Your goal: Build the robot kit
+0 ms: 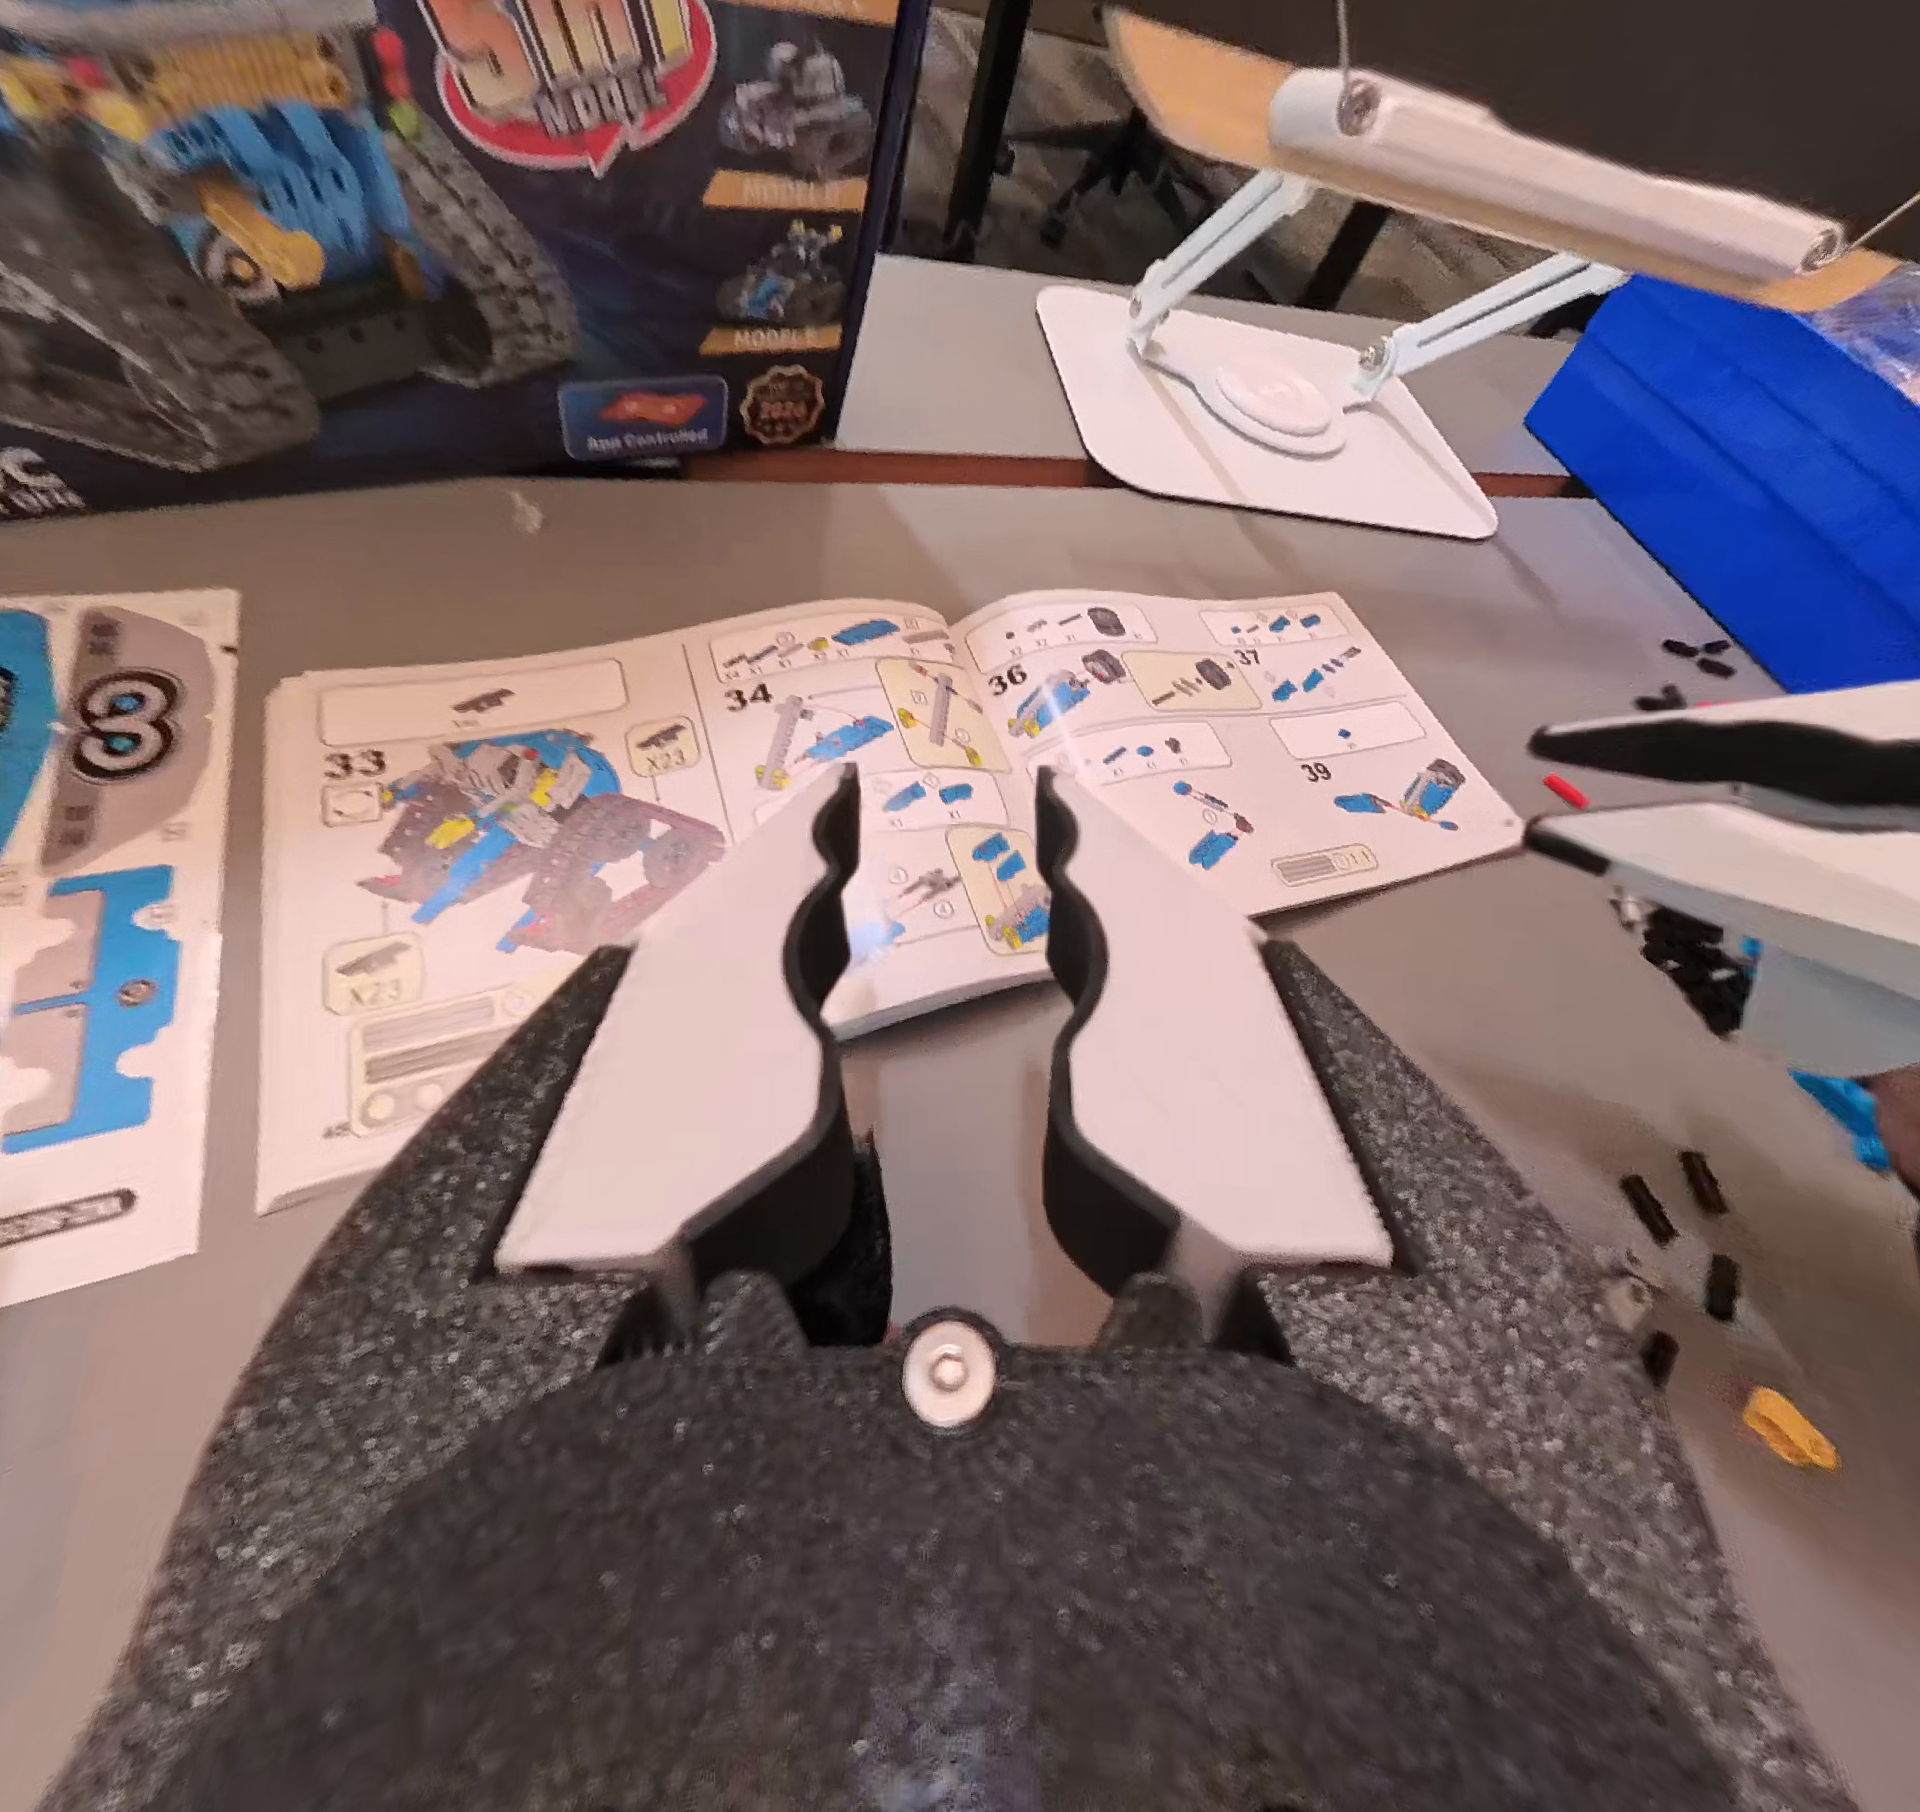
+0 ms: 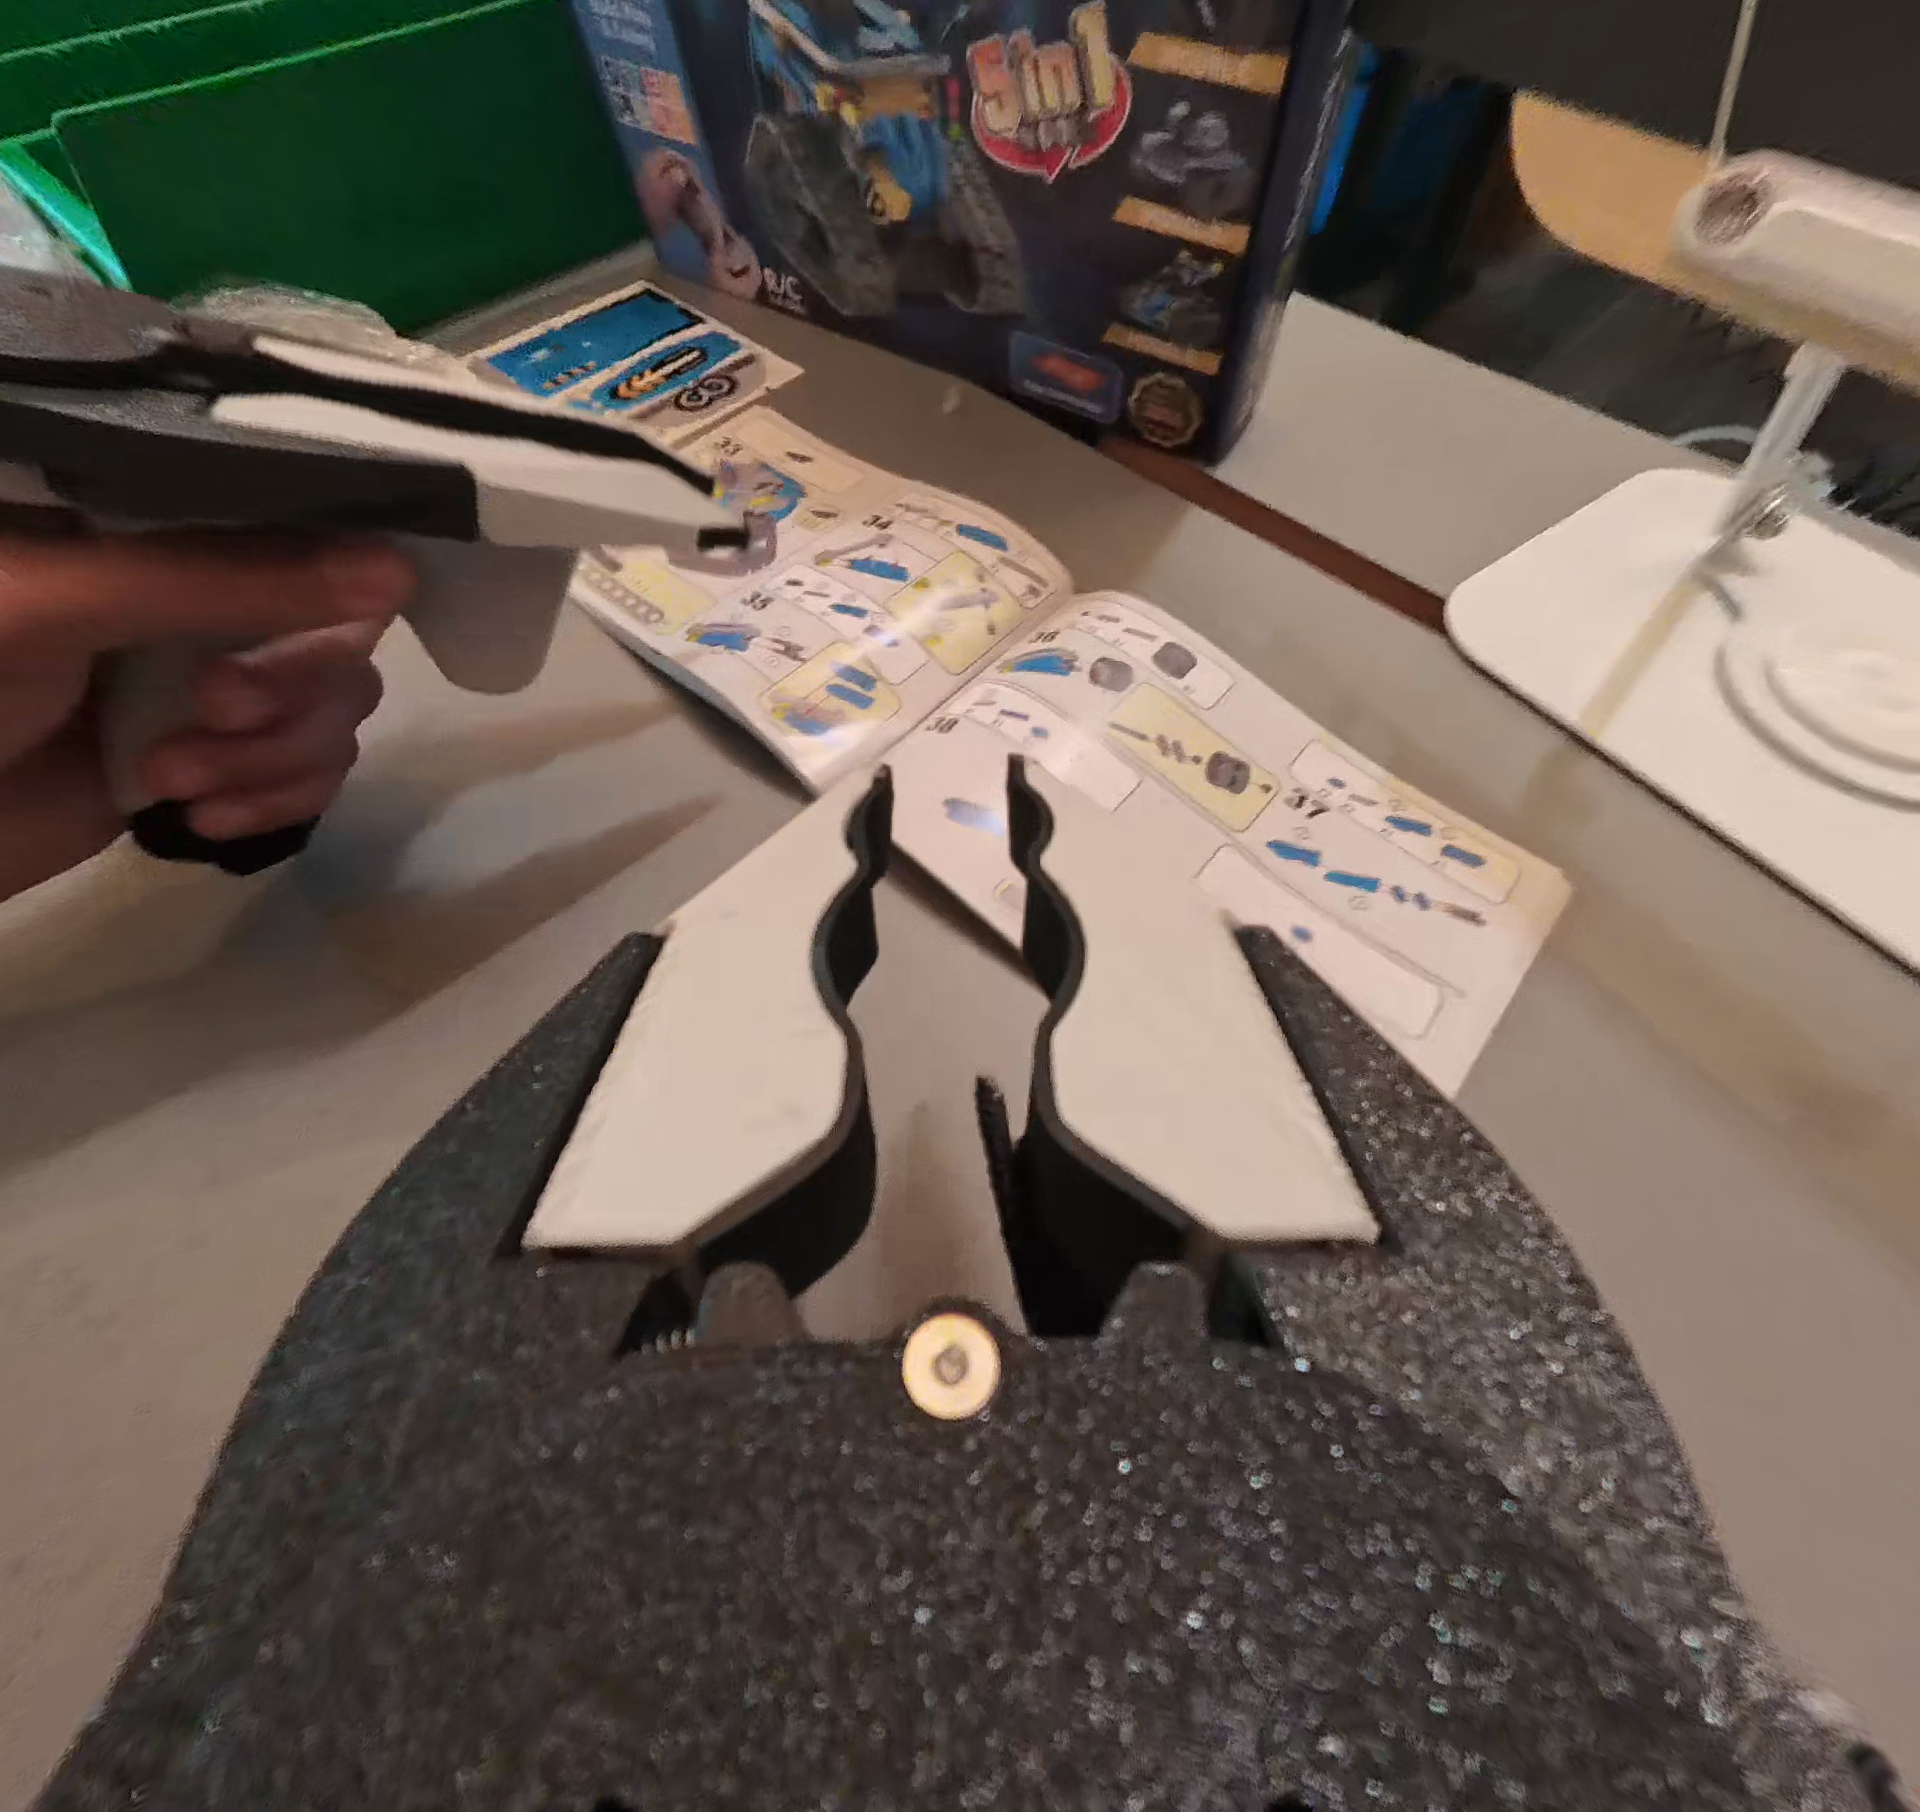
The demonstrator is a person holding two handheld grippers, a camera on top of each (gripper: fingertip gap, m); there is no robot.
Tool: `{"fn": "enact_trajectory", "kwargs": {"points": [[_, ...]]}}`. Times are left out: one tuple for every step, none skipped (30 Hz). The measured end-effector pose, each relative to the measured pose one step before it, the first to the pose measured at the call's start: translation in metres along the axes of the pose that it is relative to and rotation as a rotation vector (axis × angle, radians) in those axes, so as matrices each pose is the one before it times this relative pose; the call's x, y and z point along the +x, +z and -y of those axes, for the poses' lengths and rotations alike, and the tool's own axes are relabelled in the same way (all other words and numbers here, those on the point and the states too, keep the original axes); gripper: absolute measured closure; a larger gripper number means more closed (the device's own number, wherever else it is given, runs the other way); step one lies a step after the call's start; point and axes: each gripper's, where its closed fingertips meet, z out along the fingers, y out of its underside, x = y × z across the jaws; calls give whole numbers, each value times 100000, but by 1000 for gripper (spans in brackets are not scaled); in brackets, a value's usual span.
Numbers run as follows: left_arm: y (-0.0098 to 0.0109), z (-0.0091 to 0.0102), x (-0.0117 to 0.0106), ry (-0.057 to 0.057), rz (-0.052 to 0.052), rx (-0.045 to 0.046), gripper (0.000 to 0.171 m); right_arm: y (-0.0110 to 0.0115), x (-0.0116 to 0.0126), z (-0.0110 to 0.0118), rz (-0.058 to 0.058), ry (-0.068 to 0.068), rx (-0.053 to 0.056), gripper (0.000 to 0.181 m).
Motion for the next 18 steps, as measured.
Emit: {"fn": "enact_trajectory", "kwargs": {"points": [[-62, 165, -173, 2672, 1515, 701, 139, 282, -54, -679, 1295, 2432, -2882, 159], [-5, -12, -208, 2115, 1386, -164, 139, 277, -225, -698, 2712, 1649, -3249, 160], [22, -49, -202, 897, 1041, -238, 139, 188, -499, -497, 4616, 754, -2282, 160], [39, -84, -98, -282, 66, -303, 139, 75, -552, -287, 4772, 632, -1539, 160], [72, -145, 17, -815, -777, -782, 139, -39, -272, -7, 2668, 649, -212, 160], [85, -166, -1, -851, -587, -836, 139, -143, 100, 265, -129, 889, 1629, 160], [99, -184, -18, -547, -230, -765, 139, -161, 115, 315, -176, 1233, 1998, 160], [106, -198, -5, -27, -14, -884, 139, -120, 21, 184, 750, 1499, 1232, 160], [84, -167, 51, 378, 58, -728, 139, -70, 83, 40, 626, 1803, 490, 160], [55, -98, 108, 657, -16, -346, 139, -8, 159, -71, 235, 2007, -41, 160], [38, -44, 155, 941, -103, -87, 139, 30, 183, -148, 163, 2231, -451, 160], [21, -11, 128, 1221, -14, -23, 139, 56, 131, -145, 444, 2199, -490, 161], [29, 12, 67, 1509, 211, 105, 139, 44, 82, -87, 635, 2022, -293, 161], [48, 18, -68, 1649, 596, 142, 139, 21, 62, -13, 727, 1743, 111, 161], [57, -12, -263, 1109, 1180, -116, 139, -44, 35, 18, 755, 936, -64, 162], [49, -50, -311, 203, 1116, -367, 139, -107, 155, 16, -141, -159, -413, 162], [31, -17, -254, -607, 417, -285, 139, -186, 382, 49, -1513, -895, -321, 162], [3, 1, -178, -1144, -81, -130, 139, -240, 524, 76, -2320, -938, 181, 162]]}}
